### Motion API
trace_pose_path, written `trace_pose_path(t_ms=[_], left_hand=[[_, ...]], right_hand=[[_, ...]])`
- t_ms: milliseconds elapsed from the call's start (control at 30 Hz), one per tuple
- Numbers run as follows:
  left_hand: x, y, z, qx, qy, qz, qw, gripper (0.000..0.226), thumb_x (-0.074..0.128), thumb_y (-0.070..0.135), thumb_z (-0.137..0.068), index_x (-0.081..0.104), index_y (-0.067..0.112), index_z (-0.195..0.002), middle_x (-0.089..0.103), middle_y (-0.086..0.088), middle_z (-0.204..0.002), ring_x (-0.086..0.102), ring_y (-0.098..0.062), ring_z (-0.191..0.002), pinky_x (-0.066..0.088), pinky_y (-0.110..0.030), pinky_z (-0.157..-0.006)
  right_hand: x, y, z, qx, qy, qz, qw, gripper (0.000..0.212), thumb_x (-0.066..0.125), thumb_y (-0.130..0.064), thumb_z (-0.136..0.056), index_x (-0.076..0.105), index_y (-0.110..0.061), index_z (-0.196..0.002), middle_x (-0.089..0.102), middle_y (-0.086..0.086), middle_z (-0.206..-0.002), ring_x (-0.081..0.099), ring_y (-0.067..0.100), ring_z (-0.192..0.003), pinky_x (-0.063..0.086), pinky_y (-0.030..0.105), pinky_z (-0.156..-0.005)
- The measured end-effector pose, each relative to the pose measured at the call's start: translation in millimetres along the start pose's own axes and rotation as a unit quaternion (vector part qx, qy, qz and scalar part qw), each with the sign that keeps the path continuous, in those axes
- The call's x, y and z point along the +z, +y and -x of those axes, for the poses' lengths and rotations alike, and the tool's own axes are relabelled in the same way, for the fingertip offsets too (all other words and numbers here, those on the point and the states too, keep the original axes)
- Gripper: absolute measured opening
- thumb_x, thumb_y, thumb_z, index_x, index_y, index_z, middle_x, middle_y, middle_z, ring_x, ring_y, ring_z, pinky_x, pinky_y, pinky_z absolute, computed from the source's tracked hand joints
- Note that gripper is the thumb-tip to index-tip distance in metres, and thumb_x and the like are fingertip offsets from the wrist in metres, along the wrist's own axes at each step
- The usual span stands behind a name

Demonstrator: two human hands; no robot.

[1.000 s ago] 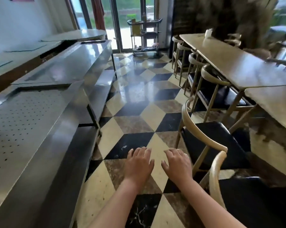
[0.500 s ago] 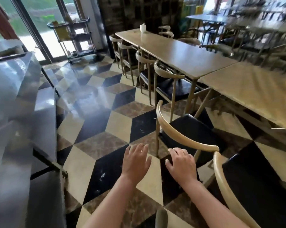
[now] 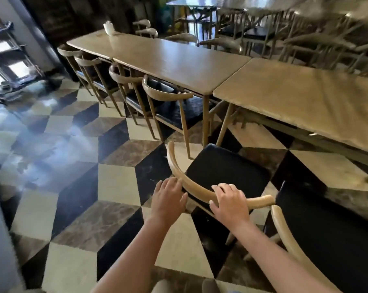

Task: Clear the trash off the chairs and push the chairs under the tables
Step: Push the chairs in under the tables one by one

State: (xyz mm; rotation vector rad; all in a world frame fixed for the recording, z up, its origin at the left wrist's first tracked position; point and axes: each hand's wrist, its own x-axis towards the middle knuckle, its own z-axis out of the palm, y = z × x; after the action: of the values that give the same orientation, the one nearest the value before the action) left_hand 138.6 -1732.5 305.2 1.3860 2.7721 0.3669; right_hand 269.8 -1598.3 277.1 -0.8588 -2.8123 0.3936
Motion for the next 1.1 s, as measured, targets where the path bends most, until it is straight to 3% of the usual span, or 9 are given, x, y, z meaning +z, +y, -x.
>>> trace_pose_path(t_ms=[367, 600, 733, 867, 1000, 1100], left_hand=[[40, -57, -106, 0.197, -0.148, -0.035, 0.969, 0.058, 0.052, 0.04, -0.091, 0.032, 0.022, -0.142, 0.034, -0.001, -0.15, 0.026, -0.02, -0.14, 0.016, -0.037, -0.116], [77, -102, -135, 0.309, -0.197, -0.029, 0.93, 0.058, 0.056, 0.042, -0.088, 0.035, 0.025, -0.14, 0.038, 0.001, -0.147, 0.027, -0.02, -0.139, 0.013, -0.038, -0.116], [93, -113, -148, 0.349, -0.207, -0.014, 0.914, 0.051, 0.064, 0.034, -0.085, 0.046, 0.022, -0.131, 0.05, 0.0, -0.136, 0.04, -0.022, -0.13, 0.024, -0.041, -0.114], [102, -120, -162, 0.383, -0.183, -0.014, 0.905, 0.046, 0.083, 0.029, -0.066, 0.064, 0.021, -0.107, 0.067, -0.001, -0.105, 0.064, -0.024, -0.101, 0.049, -0.041, -0.093], [102, -119, -178, 0.405, -0.199, -0.009, 0.892, 0.032, 0.069, 0.029, -0.082, 0.063, 0.02, -0.112, 0.065, 0.0, -0.111, 0.06, -0.021, -0.105, 0.05, -0.037, -0.088], [100, -118, -185, 0.428, -0.212, -0.014, 0.879, 0.034, 0.065, 0.029, -0.085, 0.062, 0.019, -0.117, 0.064, 0.0, -0.112, 0.06, -0.021, -0.104, 0.052, -0.034, -0.081]], right_hand=[[52, -29, -37, 0.178, -0.004, 0.042, 0.983, 0.051, 0.08, -0.033, -0.067, 0.064, -0.018, -0.112, 0.067, 0.005, -0.106, 0.063, 0.023, -0.095, 0.054, 0.04, -0.08], [92, -54, -44, 0.246, -0.02, 0.063, 0.967, 0.059, 0.084, -0.028, -0.064, 0.061, -0.016, -0.116, 0.067, 0.006, -0.106, 0.062, 0.024, -0.099, 0.051, 0.041, -0.09], [98, -55, -45, 0.251, -0.008, 0.084, 0.964, 0.055, 0.084, -0.022, -0.062, 0.063, -0.013, -0.112, 0.067, 0.007, -0.102, 0.062, 0.026, -0.097, 0.051, 0.041, -0.087], [99, -45, -50, 0.235, -0.013, 0.102, 0.967, 0.054, 0.086, -0.022, -0.06, 0.066, -0.012, -0.109, 0.065, 0.007, -0.094, 0.061, 0.025, -0.089, 0.054, 0.039, -0.08], [97, -35, -61, 0.237, -0.035, 0.12, 0.964, 0.046, 0.087, -0.023, -0.059, 0.069, -0.012, -0.099, 0.065, 0.007, -0.088, 0.061, 0.024, -0.082, 0.055, 0.037, -0.071], [94, -32, -65, 0.234, -0.049, 0.133, 0.962, 0.039, 0.087, -0.023, -0.06, 0.07, -0.012, -0.093, 0.065, 0.007, -0.085, 0.061, 0.024, -0.078, 0.054, 0.036, -0.064]])
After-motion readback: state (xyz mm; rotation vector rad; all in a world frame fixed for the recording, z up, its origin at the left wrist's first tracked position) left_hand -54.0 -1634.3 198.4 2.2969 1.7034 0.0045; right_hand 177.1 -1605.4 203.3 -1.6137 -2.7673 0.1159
